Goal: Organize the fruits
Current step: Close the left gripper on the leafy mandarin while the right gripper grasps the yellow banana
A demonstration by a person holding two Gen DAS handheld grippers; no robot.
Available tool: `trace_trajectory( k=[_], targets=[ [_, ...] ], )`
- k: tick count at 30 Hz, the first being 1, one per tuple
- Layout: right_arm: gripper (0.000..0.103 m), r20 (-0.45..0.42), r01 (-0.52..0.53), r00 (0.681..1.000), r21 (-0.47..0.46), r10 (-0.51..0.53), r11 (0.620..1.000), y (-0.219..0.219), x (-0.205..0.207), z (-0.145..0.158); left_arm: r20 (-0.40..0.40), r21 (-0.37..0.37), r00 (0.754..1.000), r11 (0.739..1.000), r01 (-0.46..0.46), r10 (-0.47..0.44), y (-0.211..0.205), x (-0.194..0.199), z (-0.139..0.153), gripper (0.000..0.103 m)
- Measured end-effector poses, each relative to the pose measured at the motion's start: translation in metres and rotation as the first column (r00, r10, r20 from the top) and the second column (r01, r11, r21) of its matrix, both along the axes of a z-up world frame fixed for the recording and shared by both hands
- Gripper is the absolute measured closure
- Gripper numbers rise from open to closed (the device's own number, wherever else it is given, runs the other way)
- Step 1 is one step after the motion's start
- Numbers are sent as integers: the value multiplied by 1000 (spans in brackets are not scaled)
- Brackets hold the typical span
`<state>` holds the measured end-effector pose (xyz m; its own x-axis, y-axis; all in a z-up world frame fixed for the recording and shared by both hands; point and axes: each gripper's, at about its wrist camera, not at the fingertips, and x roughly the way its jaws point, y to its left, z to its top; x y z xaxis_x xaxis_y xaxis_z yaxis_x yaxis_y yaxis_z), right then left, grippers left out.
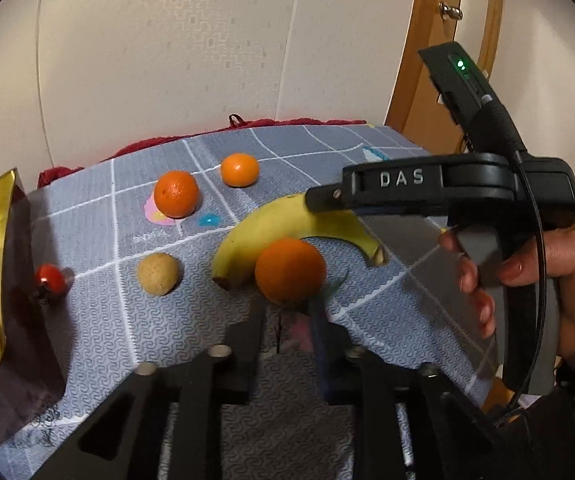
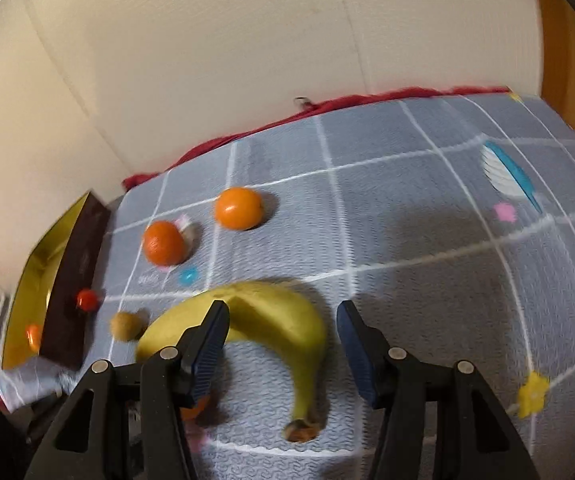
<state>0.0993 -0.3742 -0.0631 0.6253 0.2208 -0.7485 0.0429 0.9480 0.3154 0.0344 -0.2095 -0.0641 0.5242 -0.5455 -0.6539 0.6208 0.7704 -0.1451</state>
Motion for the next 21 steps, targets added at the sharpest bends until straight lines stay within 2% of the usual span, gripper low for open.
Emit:
trace_trajectory(
  k=[1, 3, 7, 11, 13, 14, 16, 17, 21],
  targets=[
    [45, -1, -40, 999, -37, 40, 999, 6, 1, 1, 9, 4, 1000, 1000, -9, 8, 0, 0, 1, 52],
    [43, -7, -94, 996, -104, 94, 990, 16, 4, -1, 14, -4, 1000, 1000, -15, 15, 2, 1, 2, 43],
    [42, 2, -140, 990, -113, 141, 984, 16, 7, -2, 4, 0, 1000, 1000, -25, 25, 1, 6, 2, 43],
    [42, -74, -235, 971, -146, 226, 961, 17, 4, -8, 18, 29, 1000, 999, -13, 13, 2, 3, 2, 43],
    [43, -79, -233, 972, -155, 223, 960, 17, 4, -12, 8, 27, 1000, 1000, -3, 3, 3, 2, 1, 43],
    [47, -73, -221, 975, -160, 212, 962, 19, 6, -13, 4, 25, 1000, 1000, -2, 2, 3, 2, 1, 43],
    [63, -64, -189, 981, -175, 181, 966, 20, 8, -15, -4, 18, 1000, 1000, -4, 4, 2, 2, 1, 42],
    [69, -58, -181, 983, -145, 175, 973, 20, 8, -16, -14, 15, 1000, 1000, -3, 4, 0, 3, 1, 42],
    [73, -52, -114, 993, -83, 109, 990, 16, 0, -12, -22, -1, 1000, 1000, -11, 11, -6, 6, 5, 37]
  ],
)
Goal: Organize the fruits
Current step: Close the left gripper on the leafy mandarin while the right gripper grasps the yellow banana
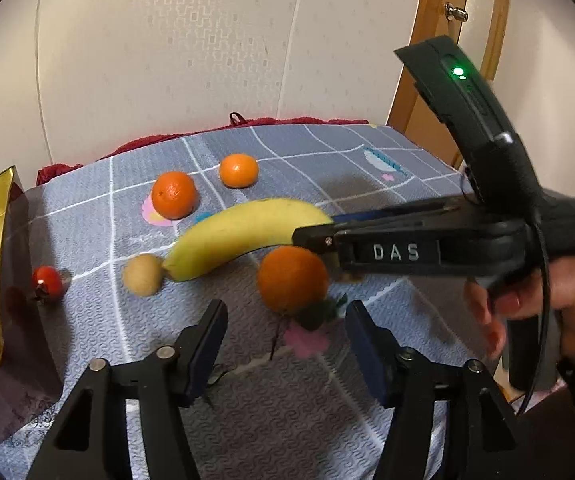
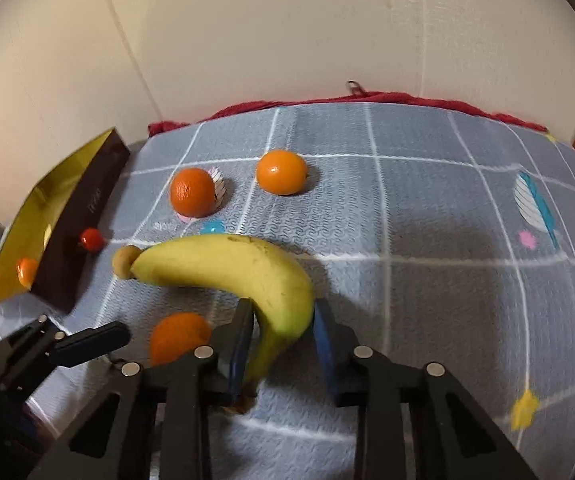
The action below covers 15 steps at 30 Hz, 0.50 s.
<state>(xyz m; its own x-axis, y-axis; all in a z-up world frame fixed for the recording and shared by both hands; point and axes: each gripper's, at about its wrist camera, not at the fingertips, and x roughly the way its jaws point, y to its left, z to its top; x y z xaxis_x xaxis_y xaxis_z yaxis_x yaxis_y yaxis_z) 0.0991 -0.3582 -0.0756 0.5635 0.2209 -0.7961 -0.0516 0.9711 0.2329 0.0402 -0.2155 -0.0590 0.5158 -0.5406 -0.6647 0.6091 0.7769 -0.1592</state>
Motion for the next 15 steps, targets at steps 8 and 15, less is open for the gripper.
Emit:
trace_trajectory(
  k=[8, 15],
  targets=[
    [72, -57, 214, 976, 53, -211, 975, -42, -43, -5, 7, 12, 1000, 1000, -13, 13, -18, 14, 4, 26],
    [61, 51, 15, 999, -171, -6, 985, -16, -16, 11, 20, 106, 999, 994, 26, -29, -42, 25, -6, 61]
  ],
)
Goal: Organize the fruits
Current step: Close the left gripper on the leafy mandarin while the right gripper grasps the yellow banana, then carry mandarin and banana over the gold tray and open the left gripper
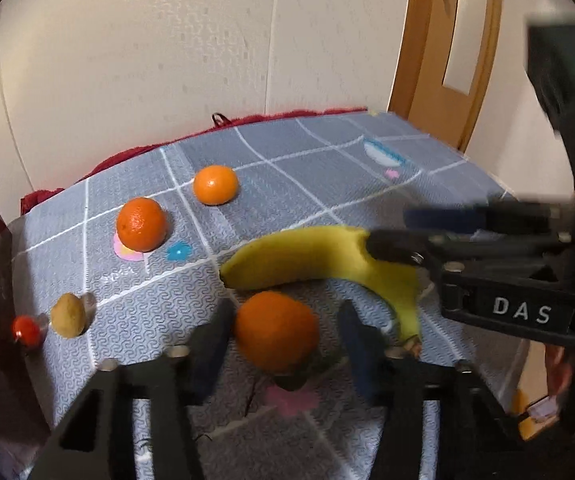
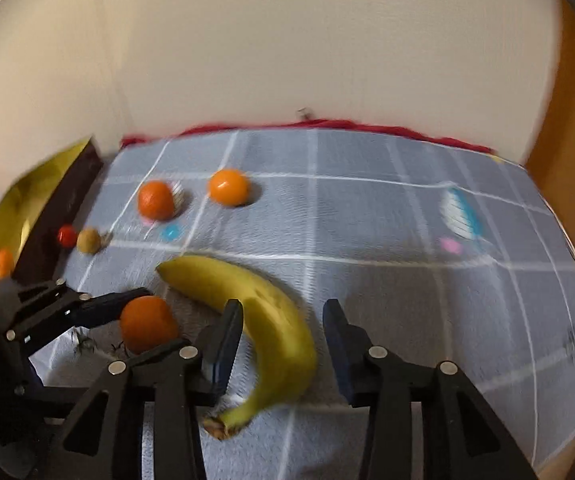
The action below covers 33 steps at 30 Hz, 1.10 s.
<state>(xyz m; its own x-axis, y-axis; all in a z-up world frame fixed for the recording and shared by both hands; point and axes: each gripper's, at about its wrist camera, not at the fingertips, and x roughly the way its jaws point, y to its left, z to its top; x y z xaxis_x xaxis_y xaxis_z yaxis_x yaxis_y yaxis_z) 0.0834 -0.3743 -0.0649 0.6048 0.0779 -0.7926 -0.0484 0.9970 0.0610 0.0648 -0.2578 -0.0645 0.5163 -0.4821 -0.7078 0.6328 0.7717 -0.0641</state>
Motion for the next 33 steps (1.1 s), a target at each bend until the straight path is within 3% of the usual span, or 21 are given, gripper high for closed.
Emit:
trace_trajectory(
  k=[2, 6, 10, 13, 18, 23, 33],
  targets=[
    [56, -26, -8, 1000, -7, 8, 1000, 8, 7, -3, -11, -6, 1000, 1000, 10, -10, 1, 2, -1, 61],
    [57, -67, -21, 997, 9, 22, 1000, 15, 18, -14, -18, -6, 999, 999, 33, -33, 2, 3, -2, 63],
    [69, -82, 10, 997, 13, -9, 1000, 11, 9, -13, -20, -13, 999, 999, 41, -42, 5, 1, -1, 63],
    [70, -78, 55, 996, 27, -53, 998, 7, 1, -9, -37, -45, 999, 999, 17, -18, 18, 0, -1, 63],
    [73, -42, 102, 994, 129, -98, 986, 3, -11, 3, -32, -74, 999, 997, 1, -3, 37, -9, 3, 63],
    [73, 2, 135, 990, 261, -141, 956, 0, -14, 17, -42, -152, 999, 988, -26, 20, 64, -17, 15, 63],
    [75, 64, 23, 997, 385, -51, 923, 48, 0, 41, 4, -213, 991, 969, -129, 133, 149, -15, 50, 63]
  ],
)
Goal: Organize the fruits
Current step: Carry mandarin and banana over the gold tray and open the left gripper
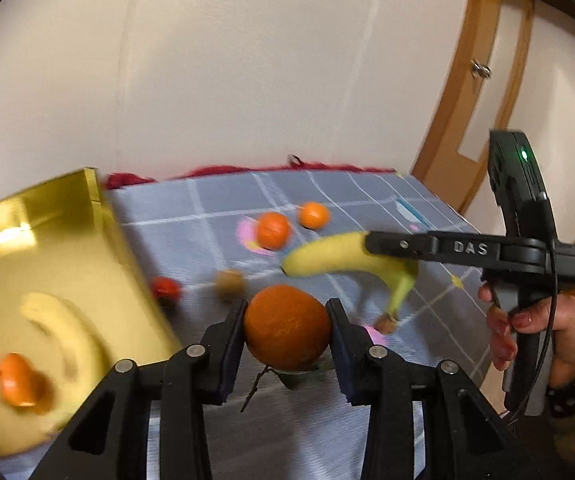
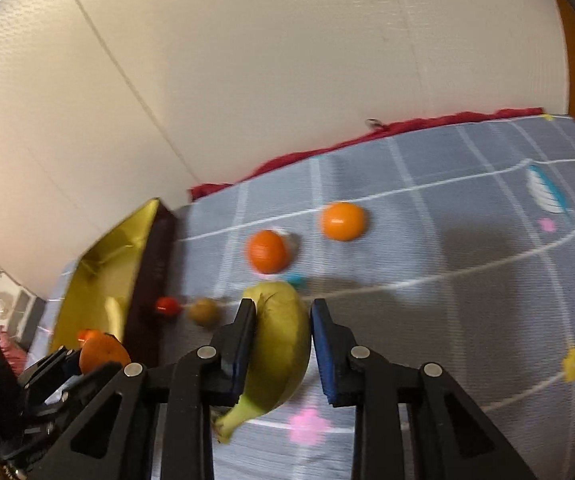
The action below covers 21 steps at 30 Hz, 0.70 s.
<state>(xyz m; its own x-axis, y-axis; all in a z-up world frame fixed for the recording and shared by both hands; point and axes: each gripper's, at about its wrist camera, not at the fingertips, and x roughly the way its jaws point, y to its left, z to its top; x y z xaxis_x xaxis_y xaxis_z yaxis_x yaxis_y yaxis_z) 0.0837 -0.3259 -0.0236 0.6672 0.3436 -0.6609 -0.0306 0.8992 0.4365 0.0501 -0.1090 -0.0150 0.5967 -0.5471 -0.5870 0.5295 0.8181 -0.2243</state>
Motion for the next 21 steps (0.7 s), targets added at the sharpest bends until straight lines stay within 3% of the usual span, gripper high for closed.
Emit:
trace_trajectory(
  k=[3, 10, 13, 15, 18, 21],
  targets=[
    [75, 3, -33, 999, -12, 33, 999, 22, 7, 2, 35, 14, 998, 999, -46, 46, 31, 4, 9, 63],
    [80, -91, -28, 996, -75, 21, 997, 43, 20, -14, 82, 43, 985, 987, -157, 153, 98, 17, 16, 63],
    [93, -109, -36, 994, -123, 23, 992, 46, 21, -20, 82, 20, 971, 974, -226, 223, 128, 27, 14, 63],
    [93, -109, -45, 994, -141, 29, 989, 45, 22, -23, 68, -10, 963, 965, -262, 262, 144, 30, 11, 63],
    [91, -106, -47, 994, -133, 33, 990, 44, 23, -23, 36, -46, 945, 946, -322, 324, 162, 39, 10, 63],
    [70, -100, -21, 995, -140, 7, 990, 45, 26, -23, 35, -49, 931, 931, -363, 364, 176, 47, 11, 63]
  ],
)
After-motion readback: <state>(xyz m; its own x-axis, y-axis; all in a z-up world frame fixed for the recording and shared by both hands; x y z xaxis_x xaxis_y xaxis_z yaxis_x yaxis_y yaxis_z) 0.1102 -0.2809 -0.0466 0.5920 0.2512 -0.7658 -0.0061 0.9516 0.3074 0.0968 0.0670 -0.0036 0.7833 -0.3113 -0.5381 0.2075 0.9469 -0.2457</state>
